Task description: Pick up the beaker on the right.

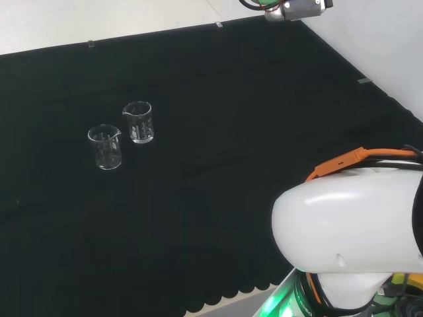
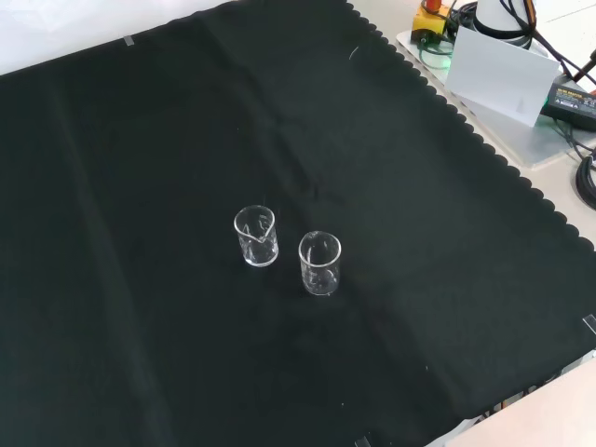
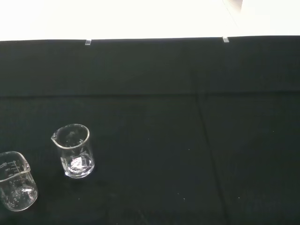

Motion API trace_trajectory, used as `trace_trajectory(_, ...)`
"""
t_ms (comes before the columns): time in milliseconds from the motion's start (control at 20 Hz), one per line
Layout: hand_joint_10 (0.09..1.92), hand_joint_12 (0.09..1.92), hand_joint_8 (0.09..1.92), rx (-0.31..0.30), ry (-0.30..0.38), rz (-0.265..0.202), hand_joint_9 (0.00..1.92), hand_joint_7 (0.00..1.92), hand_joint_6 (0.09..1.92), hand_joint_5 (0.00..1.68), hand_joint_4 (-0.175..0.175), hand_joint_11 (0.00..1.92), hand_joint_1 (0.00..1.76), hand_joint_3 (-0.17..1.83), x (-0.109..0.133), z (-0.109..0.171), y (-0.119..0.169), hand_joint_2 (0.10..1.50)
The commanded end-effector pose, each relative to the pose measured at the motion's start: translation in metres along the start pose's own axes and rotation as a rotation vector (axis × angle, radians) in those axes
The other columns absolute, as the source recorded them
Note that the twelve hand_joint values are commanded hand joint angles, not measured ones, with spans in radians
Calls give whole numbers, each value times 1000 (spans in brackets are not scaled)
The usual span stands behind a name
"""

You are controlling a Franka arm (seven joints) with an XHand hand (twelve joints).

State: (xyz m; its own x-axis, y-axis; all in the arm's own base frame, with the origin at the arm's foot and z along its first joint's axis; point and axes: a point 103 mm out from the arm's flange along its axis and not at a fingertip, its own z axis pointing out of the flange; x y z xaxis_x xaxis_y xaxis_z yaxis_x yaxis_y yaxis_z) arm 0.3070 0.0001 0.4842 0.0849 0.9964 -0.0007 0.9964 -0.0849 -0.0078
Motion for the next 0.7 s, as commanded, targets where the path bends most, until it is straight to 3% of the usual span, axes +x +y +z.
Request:
trace_trajectory(50,420,1036,472,-6,16,1,423,273,437,276,-32,179,332,553,0,-27,-4,1134)
trace_trajectory(150,487,1029,429,-3,22,0,246,138,204,218,-29,39,186,364,0,-29,-3,1286)
trace_trajectory(250,533,1027,422,0,23,-2,192,107,123,218,-28,7,151,293,2,-26,-1,1336)
trace_trajectory(700,584,1014,429,33,32,6,155,101,87,235,-30,0,155,225,-1,-4,9,1351)
